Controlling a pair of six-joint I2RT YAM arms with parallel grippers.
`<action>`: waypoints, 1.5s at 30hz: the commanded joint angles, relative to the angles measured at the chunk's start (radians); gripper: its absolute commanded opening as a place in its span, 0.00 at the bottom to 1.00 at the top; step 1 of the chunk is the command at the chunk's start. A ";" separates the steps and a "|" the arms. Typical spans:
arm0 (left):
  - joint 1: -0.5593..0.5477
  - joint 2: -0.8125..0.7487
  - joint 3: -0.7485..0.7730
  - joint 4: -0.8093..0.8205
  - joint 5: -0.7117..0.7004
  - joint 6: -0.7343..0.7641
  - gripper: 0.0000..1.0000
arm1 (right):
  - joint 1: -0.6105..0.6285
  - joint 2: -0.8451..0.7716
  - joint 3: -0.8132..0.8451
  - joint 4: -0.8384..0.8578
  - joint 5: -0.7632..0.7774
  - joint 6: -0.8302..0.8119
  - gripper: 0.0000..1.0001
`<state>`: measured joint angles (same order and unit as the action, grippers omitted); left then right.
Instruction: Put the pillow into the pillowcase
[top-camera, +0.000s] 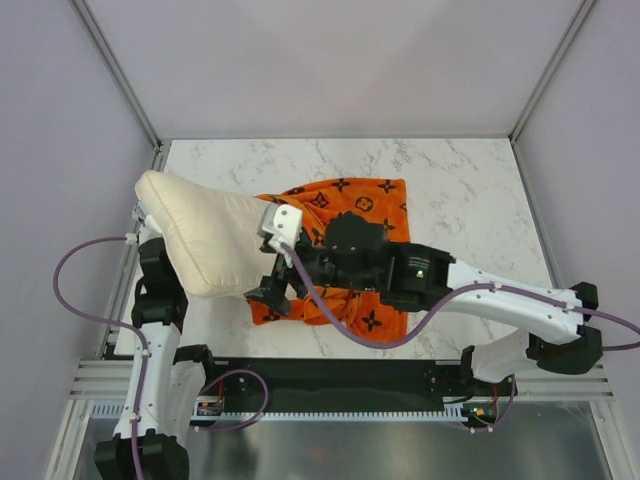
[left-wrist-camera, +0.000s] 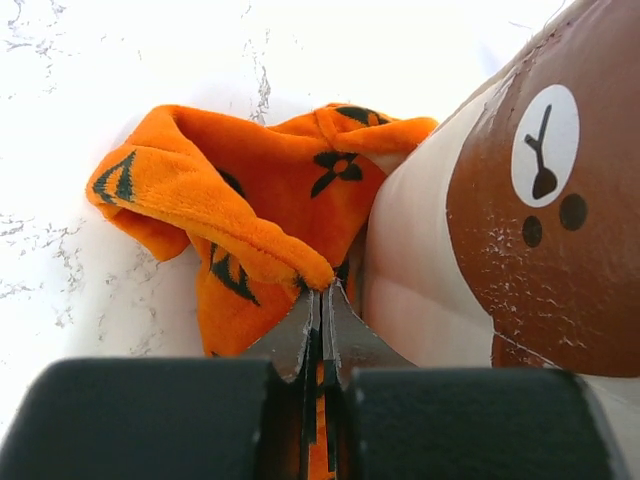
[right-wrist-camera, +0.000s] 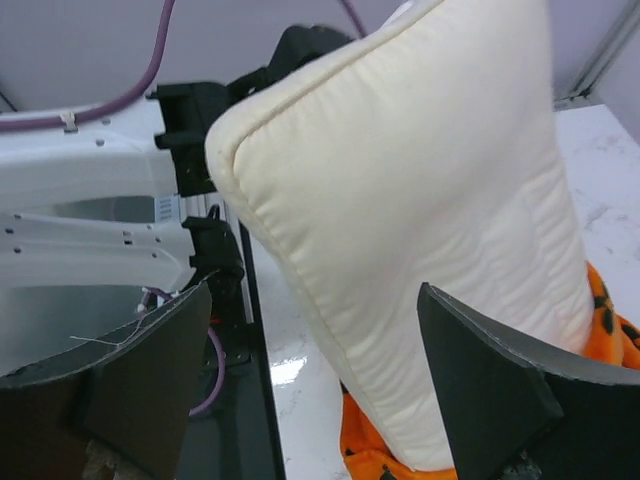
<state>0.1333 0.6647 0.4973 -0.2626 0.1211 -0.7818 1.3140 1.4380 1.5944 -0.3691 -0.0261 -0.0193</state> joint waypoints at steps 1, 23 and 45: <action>-0.004 -0.020 0.012 0.026 -0.032 -0.020 0.02 | -0.070 -0.088 -0.042 0.028 0.045 0.080 0.92; -0.003 -0.137 0.196 -0.119 -0.098 0.104 0.02 | -0.550 0.521 0.024 -0.077 -0.081 0.323 0.40; -0.004 0.320 1.316 -0.078 0.273 0.013 0.02 | -0.667 0.423 0.764 -0.265 -0.166 0.519 0.00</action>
<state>0.1287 0.9634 1.7077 -0.4339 0.2764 -0.7128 0.6712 1.9362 2.4420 -0.7181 -0.1806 0.4221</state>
